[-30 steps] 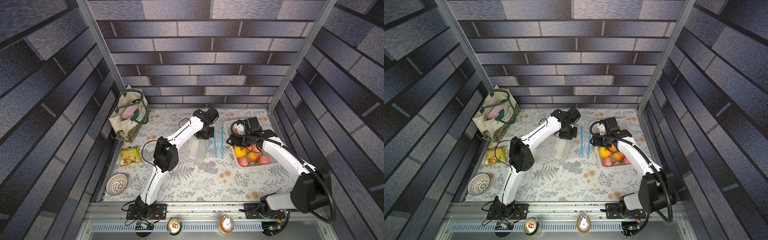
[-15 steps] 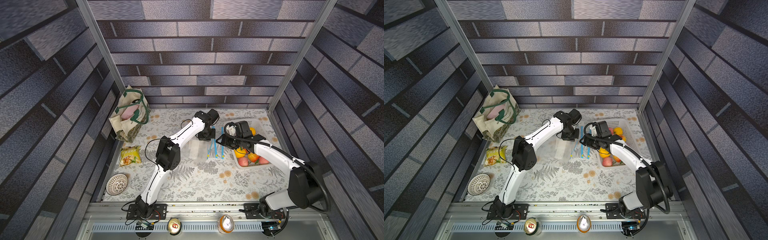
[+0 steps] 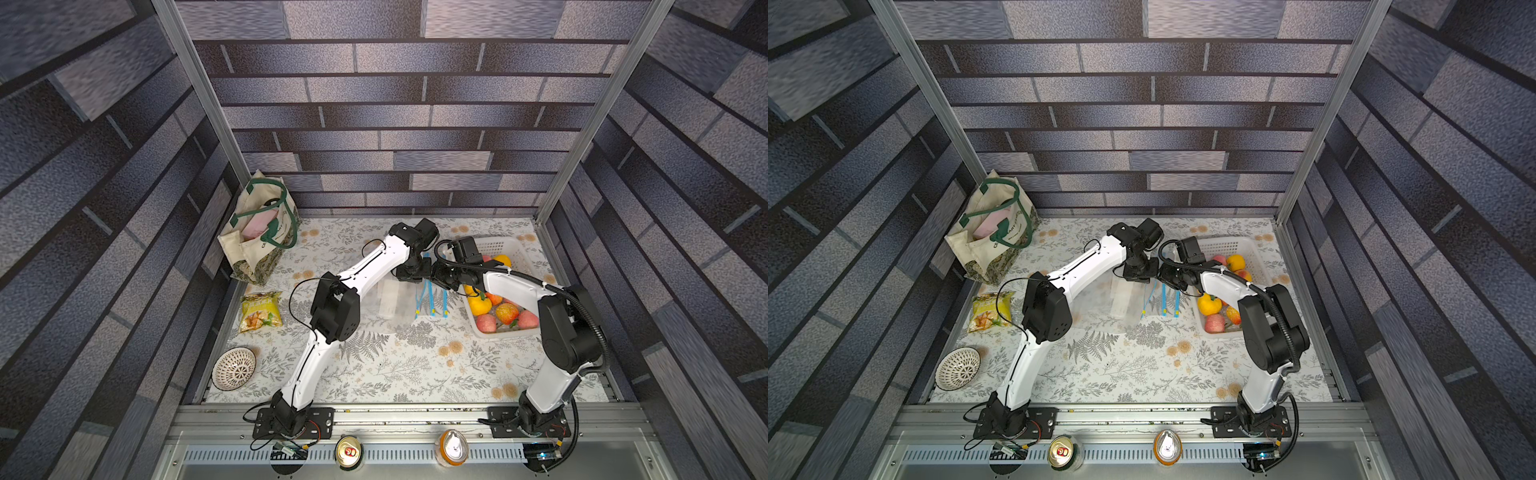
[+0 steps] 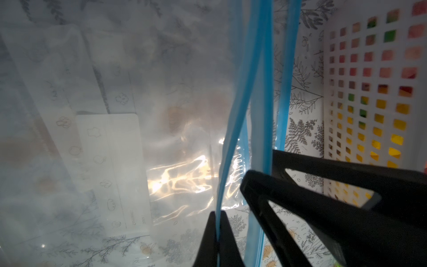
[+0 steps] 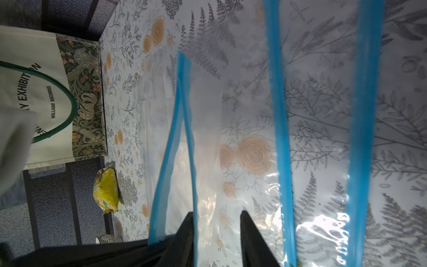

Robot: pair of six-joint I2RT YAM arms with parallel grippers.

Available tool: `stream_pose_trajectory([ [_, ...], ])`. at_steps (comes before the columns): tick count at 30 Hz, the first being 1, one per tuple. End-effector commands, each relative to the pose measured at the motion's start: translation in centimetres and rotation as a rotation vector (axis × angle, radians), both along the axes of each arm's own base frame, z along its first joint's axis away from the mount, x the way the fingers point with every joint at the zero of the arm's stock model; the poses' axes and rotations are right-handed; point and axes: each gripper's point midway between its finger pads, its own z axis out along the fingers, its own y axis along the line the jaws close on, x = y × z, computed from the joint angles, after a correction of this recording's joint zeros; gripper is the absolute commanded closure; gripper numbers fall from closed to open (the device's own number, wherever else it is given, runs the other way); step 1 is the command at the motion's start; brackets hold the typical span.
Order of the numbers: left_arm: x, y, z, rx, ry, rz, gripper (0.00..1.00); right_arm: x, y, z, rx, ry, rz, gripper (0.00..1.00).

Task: Place the peach in a zip-top bag and seal the zipper
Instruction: Open the zipper food storage bag.

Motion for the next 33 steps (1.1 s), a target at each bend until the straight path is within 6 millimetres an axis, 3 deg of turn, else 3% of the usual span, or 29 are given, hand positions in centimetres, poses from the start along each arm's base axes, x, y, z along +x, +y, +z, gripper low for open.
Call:
stream_pose_trajectory([
  [1, 0.1, 1.2, 4.2, -0.063, -0.071, 0.055, 1.00, 0.2, -0.1, -0.5, -0.026, 0.010, -0.011, 0.72],
  [8, -0.8, 5.5, 6.8, 0.177, -0.181, 0.076, 1.00, -0.1, -0.7, -3.0, -0.078, 0.069, -0.025, 0.76],
  [13, -2.1, 4.8, 6.9, 0.208, -0.173, 0.085, 1.00, 0.0, -0.3, -3.7, -0.074, 0.079, -0.010, 0.76],
  [18, -0.6, 5.3, 8.1, 0.354, -0.331, 0.150, 1.00, -0.6, -0.7, -4.2, -0.105, 0.109, 0.003, 0.75],
  [22, -0.5, 3.6, 4.6, 0.275, -0.203, 0.140, 1.00, -0.7, -0.1, -1.7, -0.053, 0.070, 0.019, 0.68],
  [26, -0.7, 2.7, 4.3, 0.281, -0.208, 0.108, 1.00, -0.9, 0.0, 1.5, -0.028, 0.016, 0.035, 0.61],
  [33, -0.6, 2.7, 3.6, 0.256, -0.165, 0.102, 1.00, -1.7, -0.1, 5.1, 0.027, -0.036, 0.024, 0.51],
])
